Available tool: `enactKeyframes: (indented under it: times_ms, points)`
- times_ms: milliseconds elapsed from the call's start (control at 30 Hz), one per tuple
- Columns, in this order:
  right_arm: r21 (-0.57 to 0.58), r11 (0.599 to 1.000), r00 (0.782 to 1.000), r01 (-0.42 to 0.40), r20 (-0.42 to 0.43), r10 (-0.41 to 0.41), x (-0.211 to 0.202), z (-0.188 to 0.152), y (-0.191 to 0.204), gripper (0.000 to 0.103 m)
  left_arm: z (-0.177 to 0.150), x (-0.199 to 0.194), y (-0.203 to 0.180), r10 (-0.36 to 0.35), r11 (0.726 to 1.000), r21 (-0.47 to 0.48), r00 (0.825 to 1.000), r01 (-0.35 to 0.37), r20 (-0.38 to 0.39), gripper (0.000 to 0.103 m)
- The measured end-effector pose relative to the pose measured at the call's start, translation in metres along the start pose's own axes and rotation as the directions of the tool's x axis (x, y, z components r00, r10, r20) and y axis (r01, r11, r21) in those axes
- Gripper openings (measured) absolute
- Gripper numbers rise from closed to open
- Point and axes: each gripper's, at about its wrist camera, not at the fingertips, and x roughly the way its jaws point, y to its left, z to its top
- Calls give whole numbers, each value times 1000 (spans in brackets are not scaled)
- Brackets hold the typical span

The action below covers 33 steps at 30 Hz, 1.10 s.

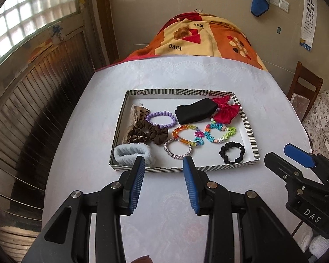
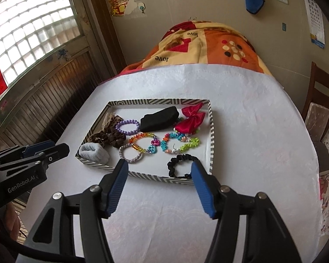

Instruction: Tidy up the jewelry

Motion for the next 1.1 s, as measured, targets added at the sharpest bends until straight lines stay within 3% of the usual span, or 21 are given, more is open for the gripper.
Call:
enactKeyframes:
  times_ms: [1100]
  points:
    - [-6, 1000, 999, -17, -41, 17, 16, -2, 0, 64, -1, 9, 7, -15, 1000, -15, 1000, 15, -24, 28]
